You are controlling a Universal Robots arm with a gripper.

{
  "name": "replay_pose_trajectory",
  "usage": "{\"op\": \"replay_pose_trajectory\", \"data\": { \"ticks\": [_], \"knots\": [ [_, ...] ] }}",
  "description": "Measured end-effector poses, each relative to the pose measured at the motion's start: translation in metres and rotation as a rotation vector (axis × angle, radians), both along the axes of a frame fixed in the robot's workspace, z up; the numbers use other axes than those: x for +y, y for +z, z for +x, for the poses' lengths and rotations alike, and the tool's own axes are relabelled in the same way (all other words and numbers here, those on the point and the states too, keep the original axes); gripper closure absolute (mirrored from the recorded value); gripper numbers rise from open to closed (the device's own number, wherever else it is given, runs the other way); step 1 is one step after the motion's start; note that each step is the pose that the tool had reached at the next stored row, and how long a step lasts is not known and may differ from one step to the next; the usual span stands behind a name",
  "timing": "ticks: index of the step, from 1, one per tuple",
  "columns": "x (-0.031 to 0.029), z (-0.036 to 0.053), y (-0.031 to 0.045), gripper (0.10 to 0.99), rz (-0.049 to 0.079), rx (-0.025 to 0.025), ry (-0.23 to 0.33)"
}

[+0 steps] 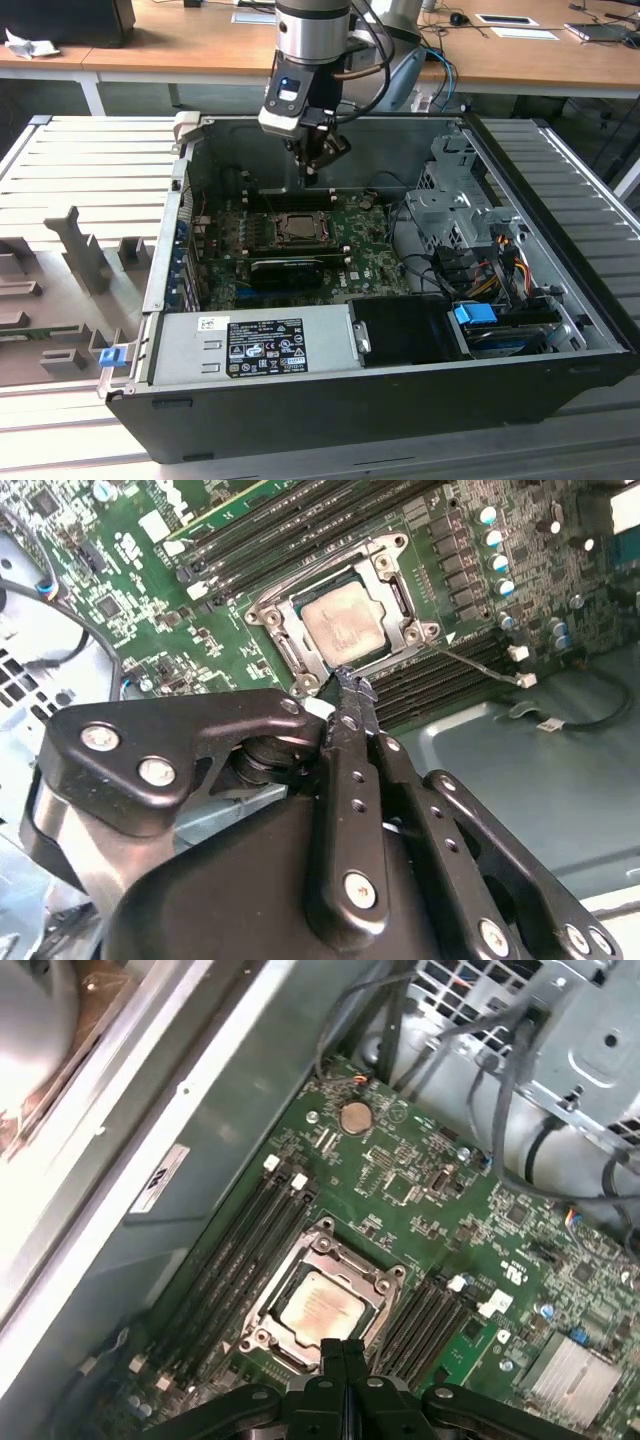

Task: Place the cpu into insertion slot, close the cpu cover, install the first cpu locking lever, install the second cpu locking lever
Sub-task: 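Install the first cpu locking lever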

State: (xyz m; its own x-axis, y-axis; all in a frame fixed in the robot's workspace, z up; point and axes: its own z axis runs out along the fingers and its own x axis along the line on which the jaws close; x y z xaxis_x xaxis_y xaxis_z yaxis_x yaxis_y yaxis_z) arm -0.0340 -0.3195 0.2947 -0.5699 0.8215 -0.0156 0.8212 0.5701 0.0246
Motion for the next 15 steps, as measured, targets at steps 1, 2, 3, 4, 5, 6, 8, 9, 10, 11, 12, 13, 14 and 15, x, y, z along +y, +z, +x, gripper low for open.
{"op": "replay_pose_trajectory", "data": {
  "ticks": [1, 2, 3, 4, 5, 6, 8, 9, 10, 11, 12, 13, 14, 15],
  "knots": [
    [0.0000, 0.0000, 0.0000, 0.980, 0.000, 0.0000, 0.019],
    [0.0000, 0.0000, 0.0000, 0.980, 0.000, 0.0000, 0.028],
    [0.0000, 0.0000, 0.0000, 0.980, 0.000, 0.0000, 0.037],
    [0.0000, 0.0000, 0.0000, 0.980, 0.000, 0.0000, 0.049],
    [0.0000, 0.0000, 0.0000, 0.980, 0.000, 0.0000, 0.058],
    [0.0000, 0.0000, 0.0000, 0.980, 0.000, 0.0000, 0.064],
    [0.0000, 0.0000, 0.0000, 0.980, 0.000, 0.0000, 0.079],
    [0.0000, 0.0000, 0.0000, 0.980, 0.000, 0.0000, 0.085],
    [0.0000, 0.0000, 0.0000, 0.980, 0.000, 0.0000, 0.097],
    [0.0000, 0.0000, 0.0000, 0.980, 0.000, 0.0000, 0.108],
    [0.0000, 0.0000, 0.0000, 0.980, 0.000, 0.0000, 0.119],
    [0.0000, 0.0000, 0.0000, 0.980, 0.000, 0.0000, 0.132],
    [0.0000, 0.0000, 0.0000, 0.980, 0.000, 0.0000, 0.140],
    [0.0000, 0.0000, 0.0000, 0.980, 0.000, 0.0000, 0.147]
  ]
}}
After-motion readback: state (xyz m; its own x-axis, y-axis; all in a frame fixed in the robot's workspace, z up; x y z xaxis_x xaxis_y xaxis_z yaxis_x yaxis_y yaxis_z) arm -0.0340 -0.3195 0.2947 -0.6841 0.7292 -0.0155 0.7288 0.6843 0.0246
